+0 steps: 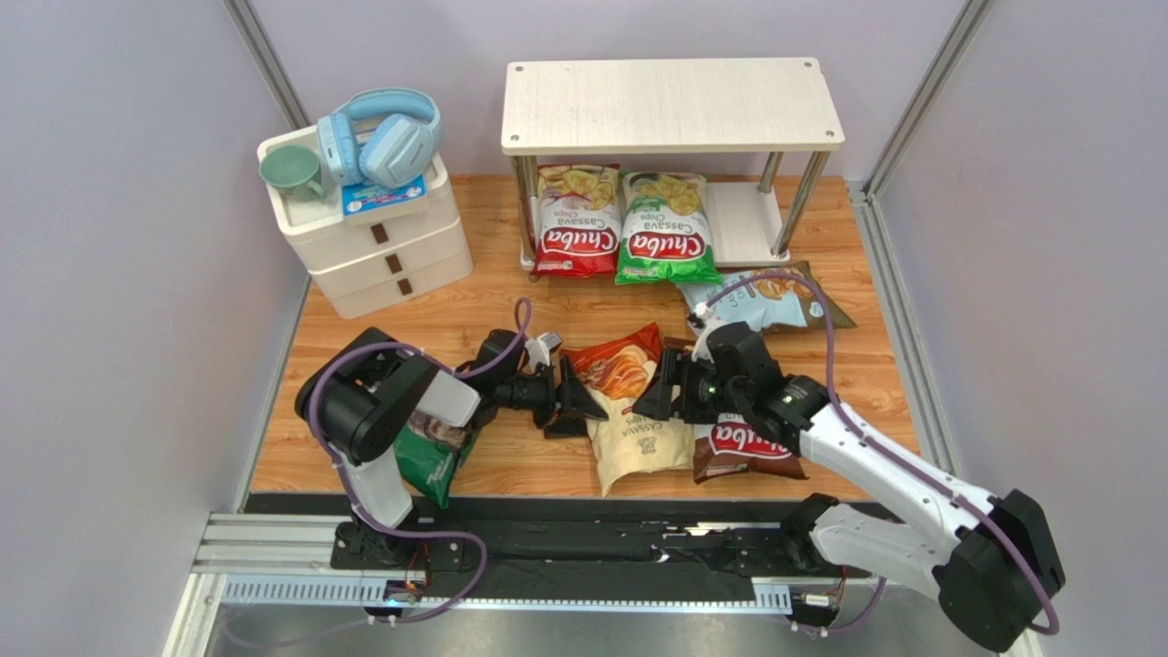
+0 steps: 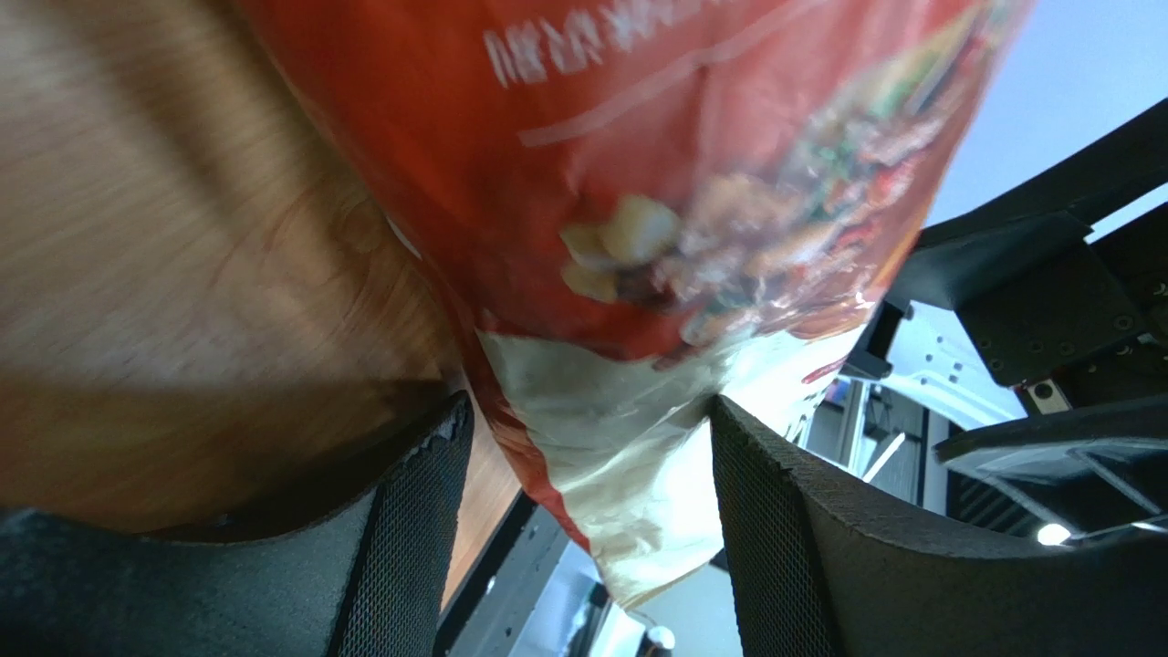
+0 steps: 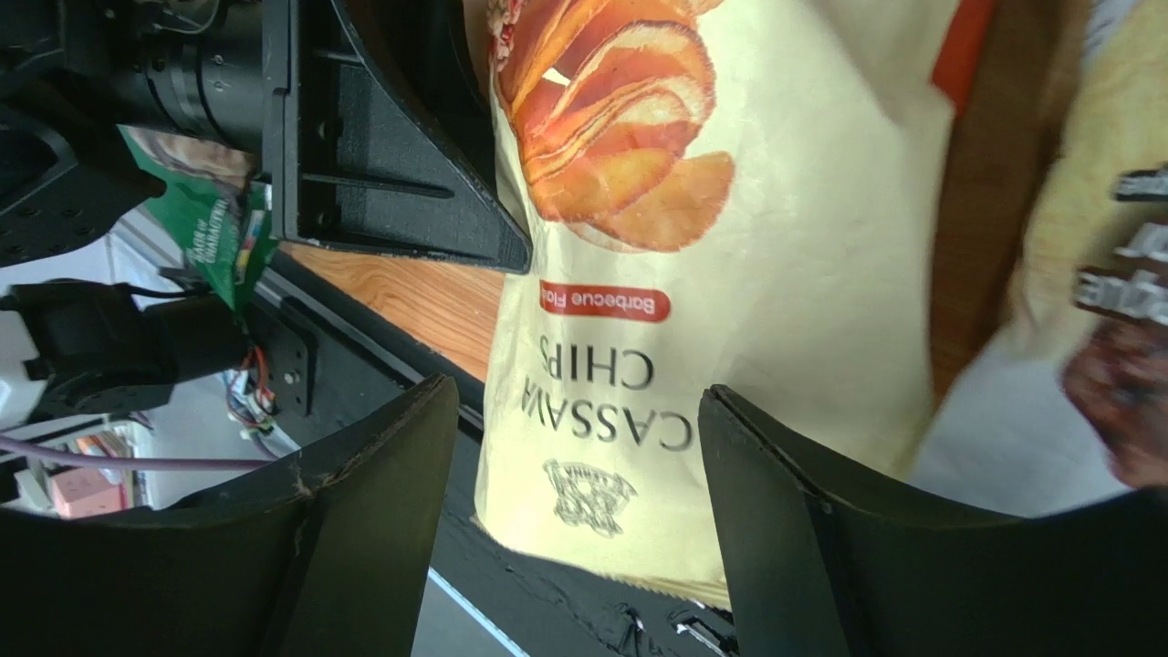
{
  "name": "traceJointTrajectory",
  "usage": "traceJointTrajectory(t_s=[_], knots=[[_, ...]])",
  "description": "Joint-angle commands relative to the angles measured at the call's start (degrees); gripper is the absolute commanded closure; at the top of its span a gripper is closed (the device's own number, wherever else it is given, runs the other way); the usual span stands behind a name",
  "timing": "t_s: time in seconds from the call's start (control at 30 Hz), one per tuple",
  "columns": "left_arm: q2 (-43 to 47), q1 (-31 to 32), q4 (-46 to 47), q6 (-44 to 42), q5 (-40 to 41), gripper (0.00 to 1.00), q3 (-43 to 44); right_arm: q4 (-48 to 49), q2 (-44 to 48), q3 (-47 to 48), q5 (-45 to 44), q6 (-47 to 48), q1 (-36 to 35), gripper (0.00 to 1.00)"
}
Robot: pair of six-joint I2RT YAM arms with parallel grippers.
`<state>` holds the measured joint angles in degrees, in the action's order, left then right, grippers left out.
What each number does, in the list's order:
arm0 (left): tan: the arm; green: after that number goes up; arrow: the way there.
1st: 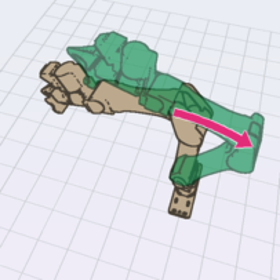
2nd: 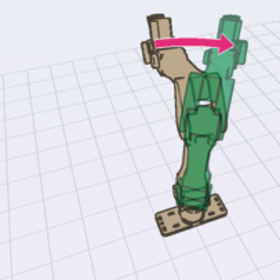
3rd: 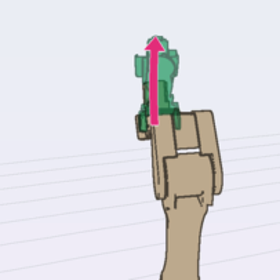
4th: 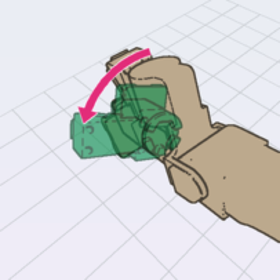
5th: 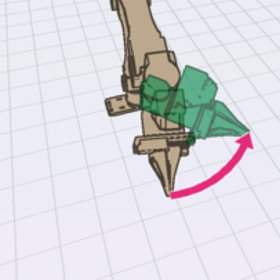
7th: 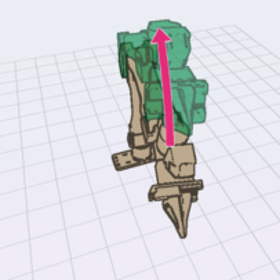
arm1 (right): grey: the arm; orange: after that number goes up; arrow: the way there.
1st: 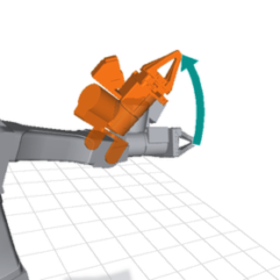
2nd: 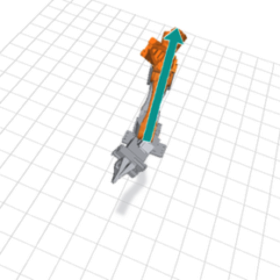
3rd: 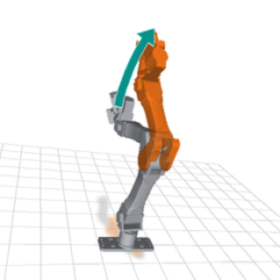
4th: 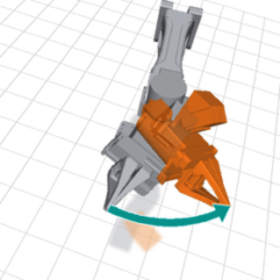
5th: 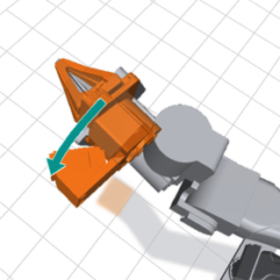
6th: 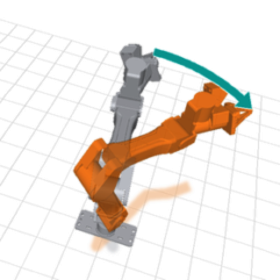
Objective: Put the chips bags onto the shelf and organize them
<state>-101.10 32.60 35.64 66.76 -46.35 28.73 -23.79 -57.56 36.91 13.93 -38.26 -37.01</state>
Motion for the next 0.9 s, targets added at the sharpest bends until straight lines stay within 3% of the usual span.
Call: traceJointTrajectory(t_s=[0.0,0.13,0.37,0.43,0.47,0.57,0.73,0.87], knots=[[-3.0,1.5,10.5,3.6,0.4,0.3,-0.1,5.2,-5.3,2.6,-3.5,-1.6,-2.9,0.3],[-6.9,1.5,22.1,8.6,-0.1,0.3,-1.6,5.2,-9.8,3.7,-4.7,-2.3,-4.6,0.34],[-10.4,1.5,33.0,13.2,0.0,0.3,-2.8,6.0,-14.8,4.1,-4.5,-3.5,-6.4,0.37],[-10.3,1.5,34.9,14.4,-0.1,0.42,-3.2,6.1,-15.8,4.2,-4.3,-3.6,-6.8,0.37],[-10.0,1.5,35.0,14.5,-0.2,0.62,-3.3,6.1,-15.9,4.2,-4.3,-3.7,-7.0,0.37],[-7.8,1.5,34.5,14.9,-0.1,1.0,-4.4,6.7,-14.7,4.1,-4.2,-3.9,-7.3,0.37],[0.3,1.5,25.4,10.2,0.4,1.0,-4.7,5.1,-11.0,5.4,-4.2,-3.5,-7.4,0.33],[9.8,1.3,12.7,4.9,2.5,1.0,-2.7,0.5,-6.5,9.2,-4.6,-2.4,-7.5,0.23]])
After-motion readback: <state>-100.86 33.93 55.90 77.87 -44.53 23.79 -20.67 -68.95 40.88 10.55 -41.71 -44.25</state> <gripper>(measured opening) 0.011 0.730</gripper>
